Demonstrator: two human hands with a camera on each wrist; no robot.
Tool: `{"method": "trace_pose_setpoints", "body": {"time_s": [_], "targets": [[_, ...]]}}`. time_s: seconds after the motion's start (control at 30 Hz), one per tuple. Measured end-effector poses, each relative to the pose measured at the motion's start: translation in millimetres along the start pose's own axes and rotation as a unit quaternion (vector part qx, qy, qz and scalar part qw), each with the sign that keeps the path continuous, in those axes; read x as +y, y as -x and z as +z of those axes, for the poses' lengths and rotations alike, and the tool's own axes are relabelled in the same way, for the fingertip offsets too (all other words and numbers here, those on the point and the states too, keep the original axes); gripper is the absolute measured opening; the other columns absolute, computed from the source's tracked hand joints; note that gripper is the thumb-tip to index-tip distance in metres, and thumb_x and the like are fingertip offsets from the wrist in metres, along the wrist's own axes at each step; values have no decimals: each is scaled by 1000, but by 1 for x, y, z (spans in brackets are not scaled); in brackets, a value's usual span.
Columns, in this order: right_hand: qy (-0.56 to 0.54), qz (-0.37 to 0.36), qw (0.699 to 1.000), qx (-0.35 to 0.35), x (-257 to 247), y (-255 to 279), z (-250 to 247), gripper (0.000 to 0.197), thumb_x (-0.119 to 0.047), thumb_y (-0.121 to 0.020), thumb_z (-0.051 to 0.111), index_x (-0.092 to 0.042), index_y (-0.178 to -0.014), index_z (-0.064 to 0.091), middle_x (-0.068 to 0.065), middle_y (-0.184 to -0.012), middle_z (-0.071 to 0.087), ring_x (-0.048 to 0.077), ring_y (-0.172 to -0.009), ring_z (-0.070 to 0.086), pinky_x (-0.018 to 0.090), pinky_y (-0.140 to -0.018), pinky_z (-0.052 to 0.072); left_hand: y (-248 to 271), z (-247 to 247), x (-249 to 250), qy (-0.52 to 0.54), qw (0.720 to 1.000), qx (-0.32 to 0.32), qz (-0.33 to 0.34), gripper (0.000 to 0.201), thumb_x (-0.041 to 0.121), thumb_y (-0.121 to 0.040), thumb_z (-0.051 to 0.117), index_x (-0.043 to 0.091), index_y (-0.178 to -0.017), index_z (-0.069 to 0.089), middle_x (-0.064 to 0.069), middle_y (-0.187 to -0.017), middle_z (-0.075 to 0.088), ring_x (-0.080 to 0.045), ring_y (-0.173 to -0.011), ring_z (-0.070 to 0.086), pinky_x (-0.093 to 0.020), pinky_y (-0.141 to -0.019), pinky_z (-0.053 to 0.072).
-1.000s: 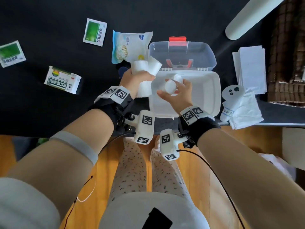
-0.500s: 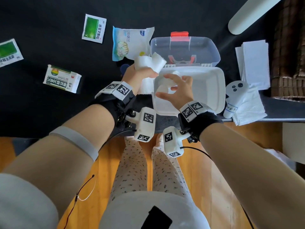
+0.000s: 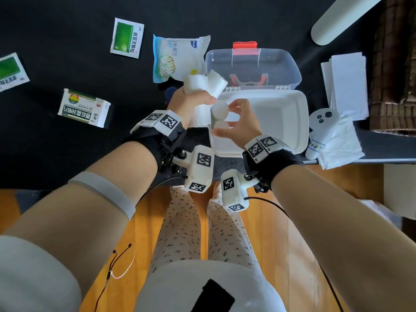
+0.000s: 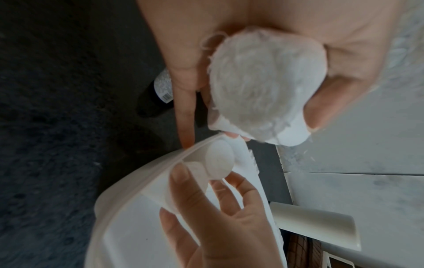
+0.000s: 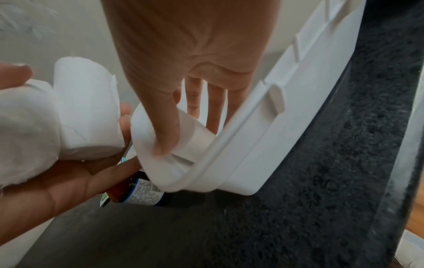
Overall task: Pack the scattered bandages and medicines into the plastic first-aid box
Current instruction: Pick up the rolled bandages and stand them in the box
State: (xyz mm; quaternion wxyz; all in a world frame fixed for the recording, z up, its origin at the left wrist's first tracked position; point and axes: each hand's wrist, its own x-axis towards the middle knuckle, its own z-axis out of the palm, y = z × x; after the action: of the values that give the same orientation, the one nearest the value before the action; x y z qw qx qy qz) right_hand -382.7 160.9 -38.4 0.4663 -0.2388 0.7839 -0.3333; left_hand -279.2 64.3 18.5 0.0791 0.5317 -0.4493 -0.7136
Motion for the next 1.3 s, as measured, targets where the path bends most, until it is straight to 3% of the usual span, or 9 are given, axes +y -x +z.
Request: {"method": "trace_pose_setpoints", "body": {"time_s": [0.17,0.4,0.57,0.73,0.83,0.93,1.03,1.17,1.3], "targets": [[13,36,999,-10,-1,-2,-2,69,-18,-67,80,-17,-124,42,6,-119,50,19,-93,59,38,-94,49,-2,0,0,0,1000,4,0,45,30,-35,67,18,-79,62,-8,-79,59,-29,-85,58,-63,-90,48],[6,42,999,-23,-1,2,-5,71,-23,-69,79,-18,-129,40,-3,-89,47,17,-92,54,31,-91,45,-4,1,2,-28,999,18,2,49,33,-33,68,23,-81,63,-14,-95,60,-36,-100,62,-60,-92,49],[-24,73,997,-26,-2,2,-16,69,-21,-71,77,-16,-129,40,5,-99,51,19,-92,54,39,-96,49,0,1,8,-34,999,26,7,59,34,-30,67,19,-86,62,-11,-96,59,-26,-91,58,-39,-84,49],[-90,111,989,-44,-15,4,-32,55,-24,-82,67,-12,-130,42,5,-101,50,20,-96,51,43,-99,49,3,7,19,-63,997,43,25,58,22,-46,68,13,-103,60,-5,-88,61,-26,-89,59,-39,-81,50],[-102,54,993,5,-35,8,-48,42,-33,-87,59,-15,-123,47,1,-98,53,16,-93,54,37,-87,51,8,19,35,-74,996,20,37,51,20,-51,64,13,-101,59,-2,-82,60,-25,-85,59,-38,-80,50],[-140,28,989,-40,-58,14,-70,33,-41,-89,54,-22,-116,52,-3,-95,58,13,-82,58,30,-73,49,13,32,50,-100,993,-16,61,43,19,-54,63,16,-97,61,-3,-86,62,-19,-80,59,-28,-70,49],[-165,14,981,-99,-71,19,-86,16,-33,-92,53,-22,-102,56,-5,-88,58,14,-77,57,28,-73,46,17,43,62,-117,990,-25,70,24,17,-53,61,24,-76,61,0,-78,61,-13,-72,59,-25,-65,46],[-181,-10,981,-76,-76,21,-97,6,-24,-90,57,-22,-96,57,-7,-75,56,11,-65,50,24,-65,43,15,49,67,-117,990,-24,75,25,15,-54,62,27,-75,63,-5,-85,65,-18,-76,62,-29,-71,50],[-167,24,985,-17,-56,16,-99,22,-22,-86,62,-19,-106,52,-1,-83,54,13,-59,49,25,-58,42,-3,35,54,-71,994,48,72,22,6,-67,71,25,-76,64,0,-75,68,-13,-70,69,-25,-71,56]]}}
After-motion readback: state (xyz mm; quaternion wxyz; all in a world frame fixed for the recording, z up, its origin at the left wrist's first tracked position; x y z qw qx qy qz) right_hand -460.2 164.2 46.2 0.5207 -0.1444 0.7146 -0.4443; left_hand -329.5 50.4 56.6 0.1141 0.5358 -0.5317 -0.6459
